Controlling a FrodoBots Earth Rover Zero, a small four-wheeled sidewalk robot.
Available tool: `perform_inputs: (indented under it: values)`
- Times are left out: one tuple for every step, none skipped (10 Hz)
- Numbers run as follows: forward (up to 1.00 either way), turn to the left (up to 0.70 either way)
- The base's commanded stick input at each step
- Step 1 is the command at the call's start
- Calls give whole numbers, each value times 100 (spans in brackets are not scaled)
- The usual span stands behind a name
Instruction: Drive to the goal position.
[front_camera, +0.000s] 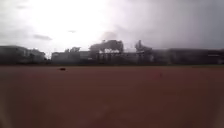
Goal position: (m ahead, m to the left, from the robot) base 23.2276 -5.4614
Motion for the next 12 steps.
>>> perform_inputs:
  values:
    - [50, 0]
    - [50, 0]
    - [50, 0]
    - [50, 0]
    - [50, 0]
    - [50, 0]
    - [50, 0]
    - [50, 0]
    - [50, 0]
    - [50, 0]
    - [50, 0]
    - [50, 0]
